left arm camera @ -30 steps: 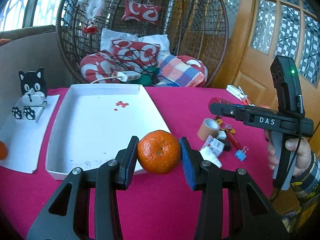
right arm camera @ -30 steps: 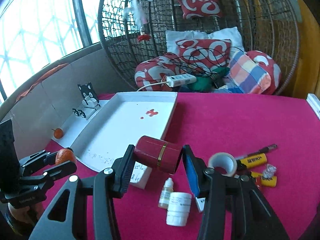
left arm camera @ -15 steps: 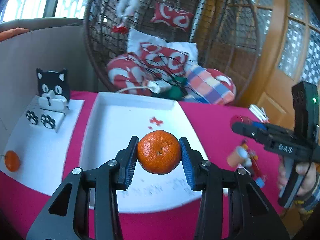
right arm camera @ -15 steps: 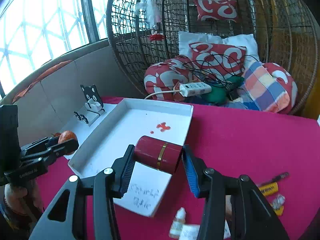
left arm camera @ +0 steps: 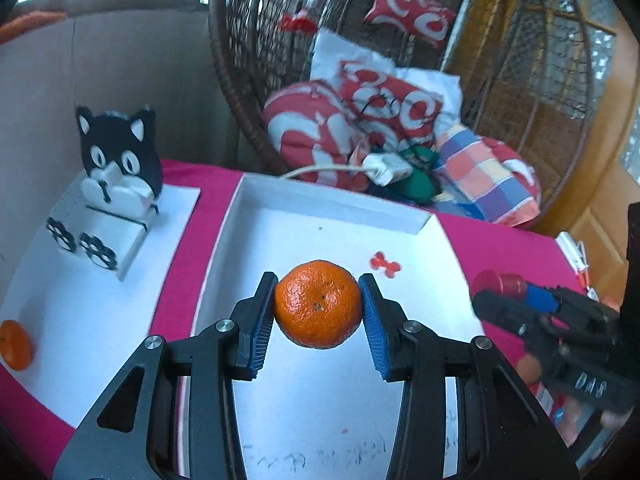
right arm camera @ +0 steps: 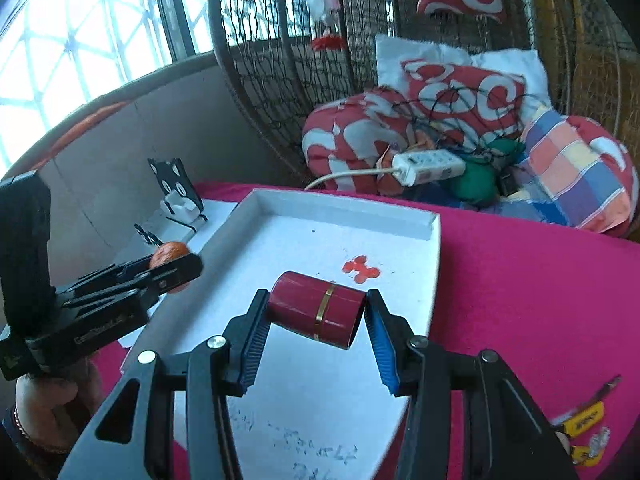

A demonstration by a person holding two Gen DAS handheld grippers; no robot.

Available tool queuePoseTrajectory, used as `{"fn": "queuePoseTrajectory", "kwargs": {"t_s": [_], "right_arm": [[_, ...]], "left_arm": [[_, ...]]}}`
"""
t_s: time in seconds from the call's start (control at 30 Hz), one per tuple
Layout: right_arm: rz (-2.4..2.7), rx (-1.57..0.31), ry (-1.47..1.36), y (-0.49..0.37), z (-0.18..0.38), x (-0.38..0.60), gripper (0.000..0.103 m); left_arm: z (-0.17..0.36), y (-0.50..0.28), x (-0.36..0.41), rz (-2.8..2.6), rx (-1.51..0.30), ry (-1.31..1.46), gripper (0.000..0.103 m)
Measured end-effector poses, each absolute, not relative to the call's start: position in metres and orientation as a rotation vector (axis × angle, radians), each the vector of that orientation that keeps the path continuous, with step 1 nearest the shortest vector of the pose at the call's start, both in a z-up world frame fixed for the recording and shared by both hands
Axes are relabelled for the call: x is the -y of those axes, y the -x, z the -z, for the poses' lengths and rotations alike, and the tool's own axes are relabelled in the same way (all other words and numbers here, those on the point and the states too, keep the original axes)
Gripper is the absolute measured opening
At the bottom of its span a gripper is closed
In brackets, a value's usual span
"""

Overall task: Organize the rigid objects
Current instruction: 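Carry the orange and red tube to the white tray and release both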

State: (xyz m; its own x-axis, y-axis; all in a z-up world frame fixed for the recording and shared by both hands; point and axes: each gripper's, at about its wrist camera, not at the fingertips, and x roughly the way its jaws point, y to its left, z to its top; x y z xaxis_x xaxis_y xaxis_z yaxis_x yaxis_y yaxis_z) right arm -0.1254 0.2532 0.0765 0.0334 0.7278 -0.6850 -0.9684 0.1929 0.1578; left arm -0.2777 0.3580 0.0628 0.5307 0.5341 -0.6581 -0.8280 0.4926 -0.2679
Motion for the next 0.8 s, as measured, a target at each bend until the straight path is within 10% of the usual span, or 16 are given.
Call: {"fn": "queuePoseTrajectory", "kwargs": {"t_s": [0.43, 0.6, 0.7, 0.8], "right_arm": [[-1.292, -0.794, 0.477, 0.124, -0.041, -0.277, 0.048], [-1.285, -0.79, 0.492, 0.126, -0.039, -0.275, 0.05], [-1.279, -0.691, 0.499, 0.135, -0.046, -0.265, 0.097], [-1.286, -0.609, 0.485, 0.142, -0.058, -0.251, 0.103]], "left_arm": [[-0.035, 0.259, -0.368, -0.908, -0.596, 0.674, 0.043], [-0.042, 0.268, -0.366, -0.955, -0.545, 0.671, 0.085], [-0.05, 0.274, -0.359, -1.031, -0.536, 0.627, 0.1], [-0.061, 0.288, -0.344, -1.057, -0.467, 0.619, 0.103]]}}
